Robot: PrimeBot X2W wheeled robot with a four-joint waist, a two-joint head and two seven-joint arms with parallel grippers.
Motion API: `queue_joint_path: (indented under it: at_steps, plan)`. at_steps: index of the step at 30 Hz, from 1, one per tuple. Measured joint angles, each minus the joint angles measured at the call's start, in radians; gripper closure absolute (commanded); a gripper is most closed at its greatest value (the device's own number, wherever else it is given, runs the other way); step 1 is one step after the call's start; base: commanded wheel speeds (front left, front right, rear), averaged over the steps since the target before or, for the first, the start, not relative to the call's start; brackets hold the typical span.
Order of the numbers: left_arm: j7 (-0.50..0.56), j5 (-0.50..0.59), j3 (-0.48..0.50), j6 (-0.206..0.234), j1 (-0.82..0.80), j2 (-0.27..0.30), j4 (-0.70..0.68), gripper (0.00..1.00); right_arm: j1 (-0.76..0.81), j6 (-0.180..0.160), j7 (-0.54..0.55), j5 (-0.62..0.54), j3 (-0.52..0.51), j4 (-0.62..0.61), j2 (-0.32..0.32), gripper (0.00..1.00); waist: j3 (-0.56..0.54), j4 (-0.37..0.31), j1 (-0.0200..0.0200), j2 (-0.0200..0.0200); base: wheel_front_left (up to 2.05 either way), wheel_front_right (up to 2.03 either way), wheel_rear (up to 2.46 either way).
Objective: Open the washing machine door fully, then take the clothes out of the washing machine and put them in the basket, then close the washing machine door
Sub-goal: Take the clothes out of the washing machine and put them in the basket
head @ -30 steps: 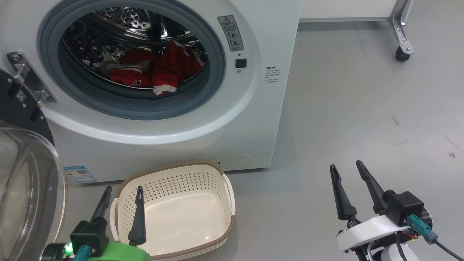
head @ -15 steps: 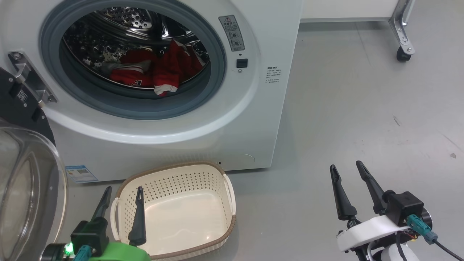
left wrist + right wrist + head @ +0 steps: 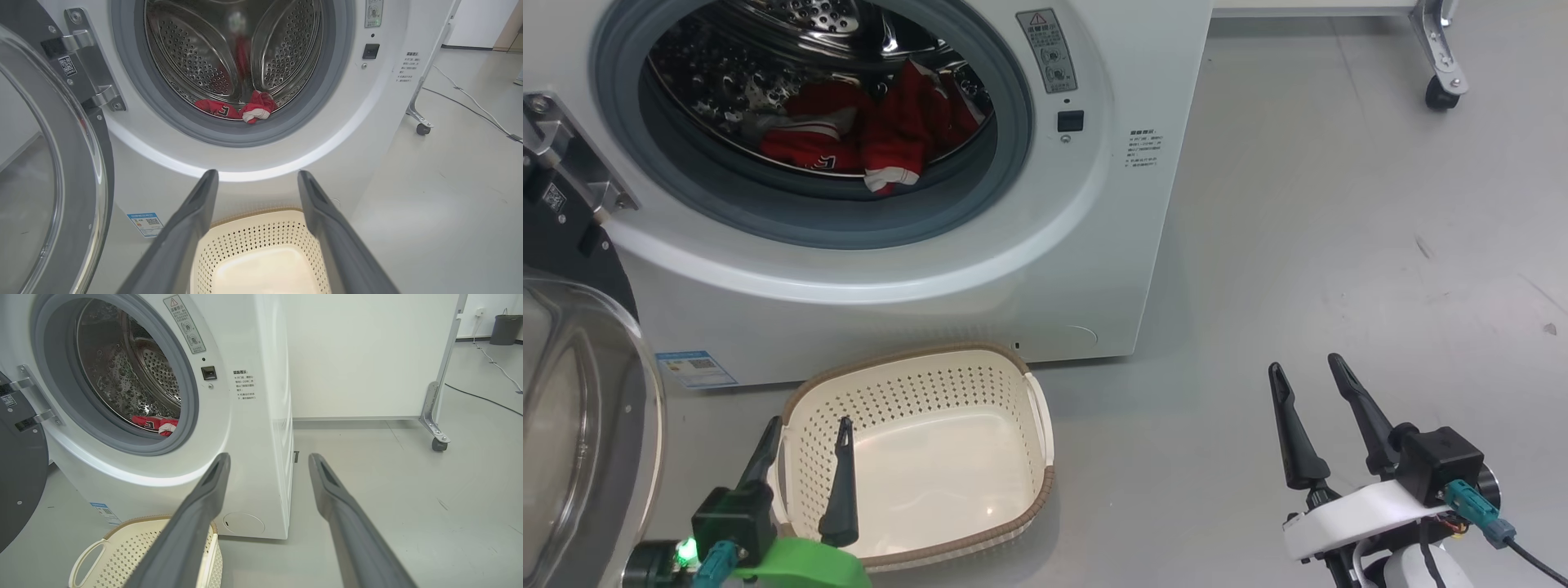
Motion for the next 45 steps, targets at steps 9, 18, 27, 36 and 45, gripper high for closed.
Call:
queue_joint_path:
  at_steps: [9,18,27,36,45]
  plan:
    - [0.027,-0.002,-0.024,0.0,-0.123,-0.003,0.061,0.0,-0.035,0.0,0.0,-0.002,0.012,-0.022,0.0,0.0,0.075,0.004,0.0,0.0,0.0,0.0,0.0]
    - [0.093,-0.047,-0.028,-0.011,-0.278,-0.007,0.2,0.0,-0.114,0.003,0.0,-0.028,0.021,-0.048,0.0,0.0,0.19,0.0,0.0,0.0,0.0,0.0,0.0]
    - [0.15,-0.101,0.002,-0.044,-0.504,-0.015,0.279,0.0,-0.198,0.01,0.0,-0.028,0.043,-0.07,-0.002,0.0,0.313,-0.014,0.0,0.0,0.0,0.0,0.0]
    - [0.171,-0.114,0.069,-0.045,-0.73,0.017,0.346,0.0,-0.261,0.012,0.0,0.0,0.088,-0.071,-0.003,0.0,0.408,-0.053,0.0001,0.0,0.0,0.0,0.0]
    - [0.198,-0.114,0.135,-0.044,-0.886,0.099,0.42,0.0,-0.298,0.012,0.0,0.066,0.151,-0.074,-0.005,0.0,0.456,-0.132,0.0001,0.0,0.0,0.0,0.0]
